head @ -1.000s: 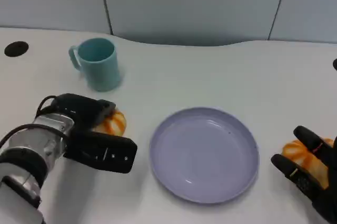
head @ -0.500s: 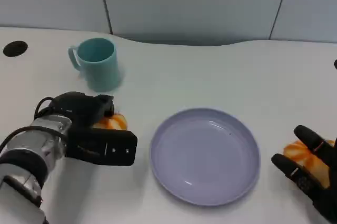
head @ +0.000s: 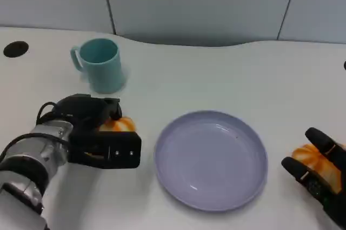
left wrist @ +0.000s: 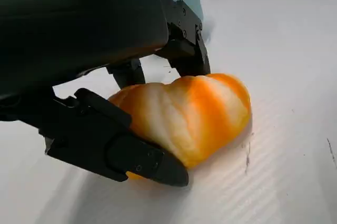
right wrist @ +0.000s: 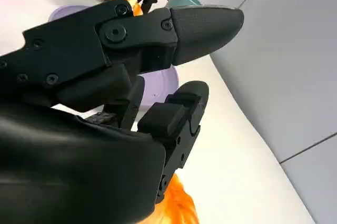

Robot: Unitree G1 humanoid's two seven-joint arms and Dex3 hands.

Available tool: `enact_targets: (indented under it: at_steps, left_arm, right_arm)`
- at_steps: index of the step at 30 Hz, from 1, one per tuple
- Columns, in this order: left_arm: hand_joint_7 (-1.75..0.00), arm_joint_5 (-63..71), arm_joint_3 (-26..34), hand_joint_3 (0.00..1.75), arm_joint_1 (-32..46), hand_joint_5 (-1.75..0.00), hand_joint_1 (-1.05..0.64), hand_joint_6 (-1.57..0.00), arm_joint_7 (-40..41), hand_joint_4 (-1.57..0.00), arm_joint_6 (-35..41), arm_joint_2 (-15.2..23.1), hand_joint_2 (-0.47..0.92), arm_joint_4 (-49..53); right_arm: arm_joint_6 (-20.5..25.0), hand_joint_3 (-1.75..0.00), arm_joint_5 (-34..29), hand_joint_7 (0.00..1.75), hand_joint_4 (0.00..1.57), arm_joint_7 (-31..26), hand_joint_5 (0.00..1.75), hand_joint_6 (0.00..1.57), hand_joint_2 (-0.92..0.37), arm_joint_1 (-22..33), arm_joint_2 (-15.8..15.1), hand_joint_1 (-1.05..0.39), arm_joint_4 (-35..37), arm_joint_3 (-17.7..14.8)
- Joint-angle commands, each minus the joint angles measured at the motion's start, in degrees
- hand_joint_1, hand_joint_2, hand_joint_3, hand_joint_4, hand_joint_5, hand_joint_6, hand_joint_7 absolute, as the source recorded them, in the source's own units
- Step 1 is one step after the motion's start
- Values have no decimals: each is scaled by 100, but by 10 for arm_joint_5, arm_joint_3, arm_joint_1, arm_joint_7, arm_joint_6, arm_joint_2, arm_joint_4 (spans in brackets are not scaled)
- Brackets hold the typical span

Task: Grasp the bread from the table and place it into the plate.

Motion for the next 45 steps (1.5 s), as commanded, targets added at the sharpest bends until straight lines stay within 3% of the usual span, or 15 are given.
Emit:
enact_targets:
  at_steps: [1, 3, 4, 5, 6, 10, 19, 28, 34, 45]
  left_arm:
    - [-118, -36, 28, 17, 26, -162, -25, -61, -20, -53, -34, 12, 92, -14]
    - [-162, -53, 43, 28, 33, -172, -20, -50, -22, -59, -53, 22, 92, -23]
    - [-168, -55, 46, 30, 37, -173, -20, -47, -15, -59, -61, 29, 92, -30]
    - [-150, -59, 51, 25, 42, -164, -19, -49, -10, -57, -73, 38, 92, -39]
    - [-146, -65, 59, 23, 47, -167, -15, -51, -8, -54, -89, 46, 92, -47]
    - [-171, -81, 83, 18, 63, -174, -13, -43, -1, -59, -145, 81, 90, -92]
    - [-175, -102, 126, 12, 85, -175, -11, -43, 6, -64, -235, 114, 87, -185]
    - [-175, -89, 117, 11, 69, -175, -4, -51, -3, -72, -297, 90, 90, -239]
    - [-175, 40, 50, 12, 36, -175, -9, -54, 116, -77, -331, 66, 91, -235]
    - [-175, 123, -29, 27, -27, -175, -19, -54, 161, -78, -337, 17, 92, -186]
  right_arm:
    - [0, -28, 3, 3, 46, -1, 86, 81, -92, 4, -8, -37, -11, -3]
    - [-2, -29, 4, 3, 45, 5, 87, 81, -92, 4, -9, -37, -9, -3]
    - [-1, -30, 4, 3, 45, 3, 87, 80, -92, 4, -8, -37, -9, -3]
    - [-1, -29, 4, 3, 45, 2, 88, 81, -92, 3, -8, -37, -9, -3]
    - [-1, -29, 2, 3, 45, 0, 88, 81, -92, 2, -7, -37, -9, -3]
    - [2, -29, 0, 3, 45, -6, 89, 80, -92, -4, -7, -37, -5, -2]
    - [1, -28, -1, 3, 46, -10, 89, 81, -92, -10, -4, -37, 1, 0]
    - [-2, -30, -2, 3, 45, -7, 90, 79, -92, -12, -4, -36, 2, 3]
    - [-3, -29, -4, 2, 44, -5, 90, 78, -92, -11, -6, -36, 4, 4]
    - [-5, -30, -6, 2, 44, -12, 89, 78, -92, -6, -1, -37, -5, 7]
